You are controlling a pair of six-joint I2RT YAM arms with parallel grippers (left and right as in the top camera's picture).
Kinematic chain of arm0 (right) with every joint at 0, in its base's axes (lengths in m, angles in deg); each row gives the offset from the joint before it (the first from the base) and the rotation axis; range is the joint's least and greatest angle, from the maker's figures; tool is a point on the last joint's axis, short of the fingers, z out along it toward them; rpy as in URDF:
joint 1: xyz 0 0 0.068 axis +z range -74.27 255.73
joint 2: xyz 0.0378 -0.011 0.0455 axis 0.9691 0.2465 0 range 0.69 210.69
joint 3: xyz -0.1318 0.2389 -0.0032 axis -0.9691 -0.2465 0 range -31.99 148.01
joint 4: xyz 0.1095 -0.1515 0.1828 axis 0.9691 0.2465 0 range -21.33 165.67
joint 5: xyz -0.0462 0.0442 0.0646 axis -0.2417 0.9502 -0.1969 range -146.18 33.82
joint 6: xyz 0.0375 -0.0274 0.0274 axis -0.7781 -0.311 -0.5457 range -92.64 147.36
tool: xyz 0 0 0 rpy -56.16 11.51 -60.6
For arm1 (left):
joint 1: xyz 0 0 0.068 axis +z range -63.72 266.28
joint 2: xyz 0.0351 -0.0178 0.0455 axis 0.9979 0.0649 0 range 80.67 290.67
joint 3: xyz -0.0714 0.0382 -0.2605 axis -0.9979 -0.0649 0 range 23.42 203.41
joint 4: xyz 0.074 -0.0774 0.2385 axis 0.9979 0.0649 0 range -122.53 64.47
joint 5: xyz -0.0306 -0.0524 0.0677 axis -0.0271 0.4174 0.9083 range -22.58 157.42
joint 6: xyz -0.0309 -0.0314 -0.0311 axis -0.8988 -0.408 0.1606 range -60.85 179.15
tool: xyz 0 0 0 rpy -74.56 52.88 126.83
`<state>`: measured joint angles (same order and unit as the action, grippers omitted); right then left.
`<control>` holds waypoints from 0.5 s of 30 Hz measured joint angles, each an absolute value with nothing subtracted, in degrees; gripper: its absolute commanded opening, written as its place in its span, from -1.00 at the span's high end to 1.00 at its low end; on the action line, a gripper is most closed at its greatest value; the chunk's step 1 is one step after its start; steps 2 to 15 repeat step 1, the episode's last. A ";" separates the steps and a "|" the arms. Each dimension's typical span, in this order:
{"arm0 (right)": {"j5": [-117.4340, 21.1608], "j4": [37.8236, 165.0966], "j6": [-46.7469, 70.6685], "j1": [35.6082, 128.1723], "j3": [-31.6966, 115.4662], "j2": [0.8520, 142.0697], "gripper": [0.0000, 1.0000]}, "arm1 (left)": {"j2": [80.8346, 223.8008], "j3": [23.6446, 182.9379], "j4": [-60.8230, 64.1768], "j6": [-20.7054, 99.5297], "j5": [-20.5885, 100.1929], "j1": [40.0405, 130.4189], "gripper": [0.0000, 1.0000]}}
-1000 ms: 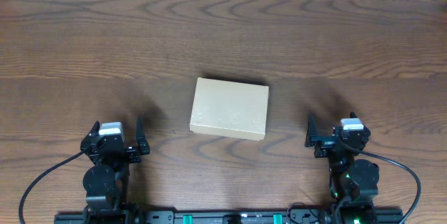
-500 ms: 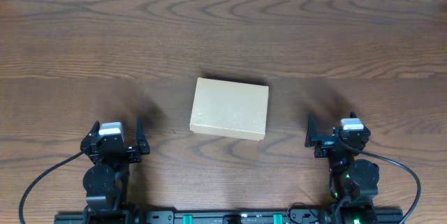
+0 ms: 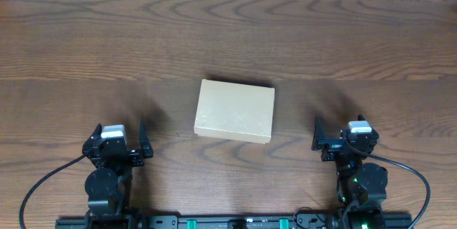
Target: Pack container
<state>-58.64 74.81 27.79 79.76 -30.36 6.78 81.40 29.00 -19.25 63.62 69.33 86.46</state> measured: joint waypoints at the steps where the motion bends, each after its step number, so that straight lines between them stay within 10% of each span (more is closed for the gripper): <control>1: -58.64 74.81 27.79 79.76 -30.36 6.78 -0.98 | 81.40 29.00 -19.25 63.62 69.33 86.46 -0.91; 15: -58.64 74.81 27.79 79.76 -30.36 6.78 -0.98 | 81.40 29.00 -19.25 63.62 69.33 86.46 -0.91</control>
